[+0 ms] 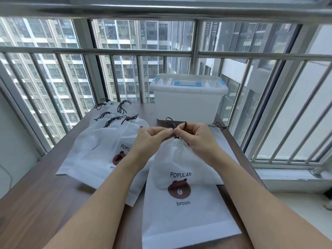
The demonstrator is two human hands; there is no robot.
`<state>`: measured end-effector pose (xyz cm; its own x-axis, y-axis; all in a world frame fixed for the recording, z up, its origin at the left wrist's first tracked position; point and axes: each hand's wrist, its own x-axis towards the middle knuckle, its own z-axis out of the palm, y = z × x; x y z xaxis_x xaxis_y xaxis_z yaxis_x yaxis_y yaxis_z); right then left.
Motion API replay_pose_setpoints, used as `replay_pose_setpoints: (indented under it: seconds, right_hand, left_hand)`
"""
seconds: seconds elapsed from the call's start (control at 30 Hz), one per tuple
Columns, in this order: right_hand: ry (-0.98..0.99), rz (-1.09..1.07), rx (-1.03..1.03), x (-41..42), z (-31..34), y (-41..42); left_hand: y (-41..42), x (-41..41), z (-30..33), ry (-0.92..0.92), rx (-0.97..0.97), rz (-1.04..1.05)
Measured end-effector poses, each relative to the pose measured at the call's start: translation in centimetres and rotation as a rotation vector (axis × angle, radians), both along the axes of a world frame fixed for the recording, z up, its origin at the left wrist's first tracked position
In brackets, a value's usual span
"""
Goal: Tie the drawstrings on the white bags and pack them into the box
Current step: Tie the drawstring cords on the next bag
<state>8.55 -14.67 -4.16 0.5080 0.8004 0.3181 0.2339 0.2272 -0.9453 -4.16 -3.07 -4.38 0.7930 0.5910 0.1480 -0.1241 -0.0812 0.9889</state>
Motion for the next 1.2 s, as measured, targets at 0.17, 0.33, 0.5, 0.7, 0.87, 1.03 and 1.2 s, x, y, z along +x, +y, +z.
replay_pose_setpoints:
  seconds: [0.17, 0.33, 0.5, 0.7, 0.87, 1.03, 1.2]
  right_hand:
    - [0.029, 0.014, -0.04, 0.0, -0.4, 0.2]
    - [0.115, 0.041, -0.025, -0.1, 0.0, 0.1]
    - [-0.081, -0.107, -0.041, 0.2, 0.1, 0.0]
    - [-0.124, -0.15, -0.049, -0.1, 0.0, 0.4]
    - [-0.211, -0.128, -0.064, -0.2, -0.3, 0.5]
    - [-0.099, -0.097, -0.071, 0.4, 0.2, 0.0]
    - [0.01, -0.081, -0.051, 0.9, 0.6, -0.5]
  left_hand:
    - [-0.4, 0.2, -0.3, 0.029, 0.11, -0.011]
    - [-0.3, 0.4, -0.5, 0.026, -0.023, 0.011]
    - [-0.4, 0.7, -0.3, -0.003, -0.2, 0.038]
    - [-0.7, 0.2, 0.5, 0.006, -0.533, -0.247]
    - [-1.3, 0.6, 0.5, 0.066, -0.373, -0.082]
    - [-0.4, 0.6, 0.0, 0.01, -0.105, 0.063]
    - [0.3, 0.0, 0.3, 0.046, 0.089, 0.09]
